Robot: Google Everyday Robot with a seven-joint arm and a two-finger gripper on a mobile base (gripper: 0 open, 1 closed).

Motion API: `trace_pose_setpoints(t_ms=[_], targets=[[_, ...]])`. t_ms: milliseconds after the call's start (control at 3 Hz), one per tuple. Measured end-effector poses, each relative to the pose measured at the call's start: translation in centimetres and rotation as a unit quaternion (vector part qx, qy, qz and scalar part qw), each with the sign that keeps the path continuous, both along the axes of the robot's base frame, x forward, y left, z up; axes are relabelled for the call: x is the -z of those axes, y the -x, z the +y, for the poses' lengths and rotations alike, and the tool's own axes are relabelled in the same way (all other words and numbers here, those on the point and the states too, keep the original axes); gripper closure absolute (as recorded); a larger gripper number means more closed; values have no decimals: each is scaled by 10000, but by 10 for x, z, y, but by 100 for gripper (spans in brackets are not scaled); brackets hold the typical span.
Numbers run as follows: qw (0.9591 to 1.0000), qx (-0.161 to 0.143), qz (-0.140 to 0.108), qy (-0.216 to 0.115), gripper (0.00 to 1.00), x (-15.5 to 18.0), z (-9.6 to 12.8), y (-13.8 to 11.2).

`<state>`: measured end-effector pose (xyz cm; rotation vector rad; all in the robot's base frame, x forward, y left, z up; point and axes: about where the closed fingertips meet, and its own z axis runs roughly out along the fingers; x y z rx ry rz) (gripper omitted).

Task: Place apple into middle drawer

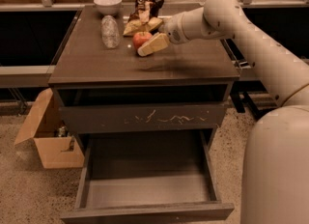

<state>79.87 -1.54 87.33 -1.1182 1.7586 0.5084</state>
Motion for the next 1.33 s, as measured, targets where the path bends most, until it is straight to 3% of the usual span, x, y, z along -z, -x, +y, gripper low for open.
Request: trace_pose_setpoints(t_ms=[333, 667, 1000, 1333], targets=[[9997, -147, 75, -185, 3, 7, 20, -13], [9992, -262, 136, -274, 26, 14, 33, -16], [9983, -376, 241, -387, 57, 22, 39, -7], [9977, -522, 123, -420, 80, 10, 39, 11]])
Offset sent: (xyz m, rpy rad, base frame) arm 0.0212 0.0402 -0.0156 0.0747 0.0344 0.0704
